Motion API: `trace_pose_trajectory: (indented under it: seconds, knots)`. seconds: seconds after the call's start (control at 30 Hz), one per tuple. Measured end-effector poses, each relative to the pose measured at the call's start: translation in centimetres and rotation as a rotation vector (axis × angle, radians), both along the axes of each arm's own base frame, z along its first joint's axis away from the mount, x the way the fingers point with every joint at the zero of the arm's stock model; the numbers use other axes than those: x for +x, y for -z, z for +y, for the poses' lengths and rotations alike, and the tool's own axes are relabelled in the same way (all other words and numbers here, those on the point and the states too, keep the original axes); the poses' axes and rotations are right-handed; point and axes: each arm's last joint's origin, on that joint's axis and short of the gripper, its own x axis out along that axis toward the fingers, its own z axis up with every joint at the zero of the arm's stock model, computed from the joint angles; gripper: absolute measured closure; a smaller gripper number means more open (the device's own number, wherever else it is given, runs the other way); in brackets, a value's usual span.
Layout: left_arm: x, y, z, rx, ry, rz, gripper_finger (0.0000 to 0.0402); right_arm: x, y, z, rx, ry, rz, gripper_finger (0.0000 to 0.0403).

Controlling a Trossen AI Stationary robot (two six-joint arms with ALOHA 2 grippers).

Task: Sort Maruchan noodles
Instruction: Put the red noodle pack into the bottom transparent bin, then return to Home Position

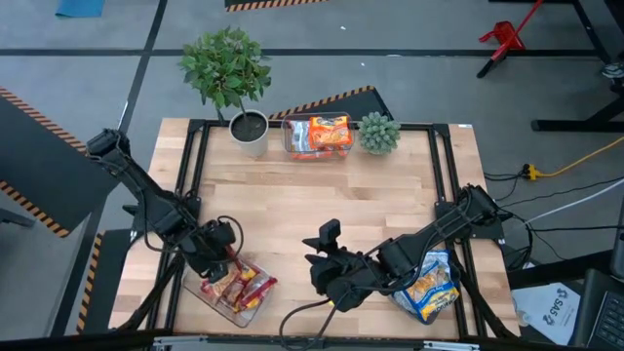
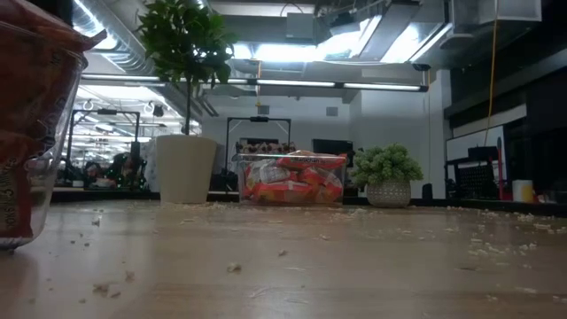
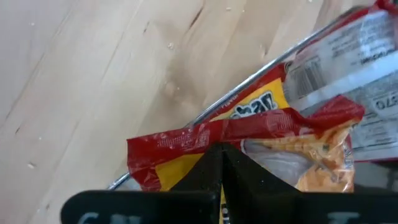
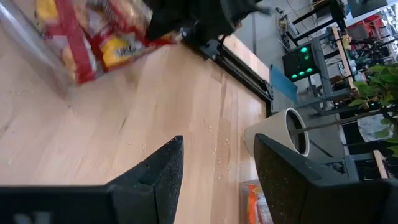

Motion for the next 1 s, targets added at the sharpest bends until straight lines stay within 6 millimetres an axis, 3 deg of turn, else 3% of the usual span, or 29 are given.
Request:
trace_pose_trajectory:
  seconds: [0.17, 0.37, 0.57, 0.73, 0.83, 1.0]
  knots:
    - [0.8, -1.6, 0.0, -0.04, 0.004, -0.051, 0.0401, 0.7, -1.3, 0.4, 0.095, 0.003, -0.149, 0.0224]
    - [1.0, -7.8, 1.0, -0.057, 0.01, -0.304, 0.0401, -1.1, -6.6, -0.6, 0.131, -0.075, -0.274, 0.0224]
    - [-0.4, -16.2, 2.7, -0.031, 0.164, -0.647, 0.0401, -5.1, -13.2, -3.1, 0.086, -0.102, -0.374, 0.0224]
    - [-2.7, -21.5, 4.7, 0.107, 0.287, -0.893, 0.0401, -9.0, -17.5, -5.2, 0.136, -0.213, -0.395, 0.0224]
    - [-4.1, -23.5, 6.0, 0.147, 0.241, -0.983, 0.0395, -11.1, -19.3, -6.5, 0.106, -0.276, -0.394, 0.0223]
    - [-7.3, -24.9, 8.2, 0.111, 0.411, -1.128, 0.0384, -15.4, -20.9, -11.1, 0.127, -0.25, -0.364, 0.0223]
